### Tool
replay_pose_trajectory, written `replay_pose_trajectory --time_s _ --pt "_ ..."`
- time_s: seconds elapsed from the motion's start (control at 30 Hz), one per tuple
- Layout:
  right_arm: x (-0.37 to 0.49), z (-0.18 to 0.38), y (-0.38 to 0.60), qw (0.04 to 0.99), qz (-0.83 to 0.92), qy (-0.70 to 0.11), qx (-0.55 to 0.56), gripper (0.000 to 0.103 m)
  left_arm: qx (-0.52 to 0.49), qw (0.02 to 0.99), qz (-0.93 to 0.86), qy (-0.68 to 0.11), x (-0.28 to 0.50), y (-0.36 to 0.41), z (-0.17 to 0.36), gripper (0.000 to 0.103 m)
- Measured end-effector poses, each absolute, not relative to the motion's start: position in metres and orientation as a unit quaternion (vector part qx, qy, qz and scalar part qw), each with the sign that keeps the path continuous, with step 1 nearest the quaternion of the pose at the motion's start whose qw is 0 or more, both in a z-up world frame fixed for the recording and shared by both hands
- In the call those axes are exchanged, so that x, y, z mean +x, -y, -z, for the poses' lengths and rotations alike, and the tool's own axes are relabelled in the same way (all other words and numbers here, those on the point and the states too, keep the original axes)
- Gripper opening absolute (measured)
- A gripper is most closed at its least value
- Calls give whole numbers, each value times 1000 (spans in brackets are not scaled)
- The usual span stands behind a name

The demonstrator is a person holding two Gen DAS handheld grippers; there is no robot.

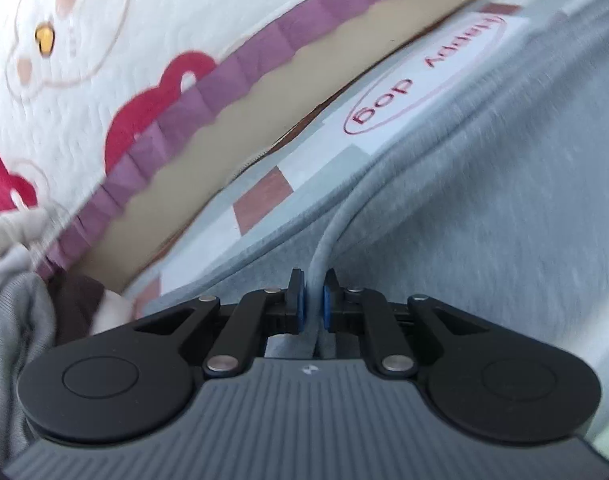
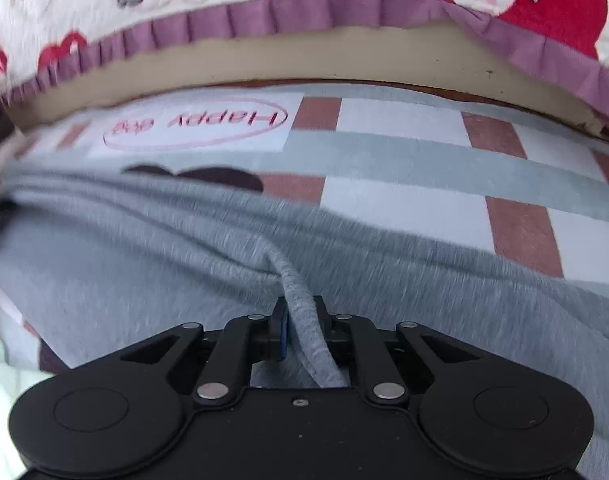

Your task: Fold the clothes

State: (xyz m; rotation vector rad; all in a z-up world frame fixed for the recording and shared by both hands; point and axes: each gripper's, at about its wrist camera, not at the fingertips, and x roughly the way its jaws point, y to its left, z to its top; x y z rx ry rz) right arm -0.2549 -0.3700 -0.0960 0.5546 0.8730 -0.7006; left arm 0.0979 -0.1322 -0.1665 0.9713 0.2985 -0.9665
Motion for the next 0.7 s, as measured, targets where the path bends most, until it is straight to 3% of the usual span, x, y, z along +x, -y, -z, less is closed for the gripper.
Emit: replay_pose_trajectory --time_s 0.43,0.7 --pt "-254 100 356 804 352 -411 248 13 411 762 449 -219 124 86 157 12" --pt "-253 101 357 805 355 -407 245 13 398 795 411 -204 136 76 146 24"
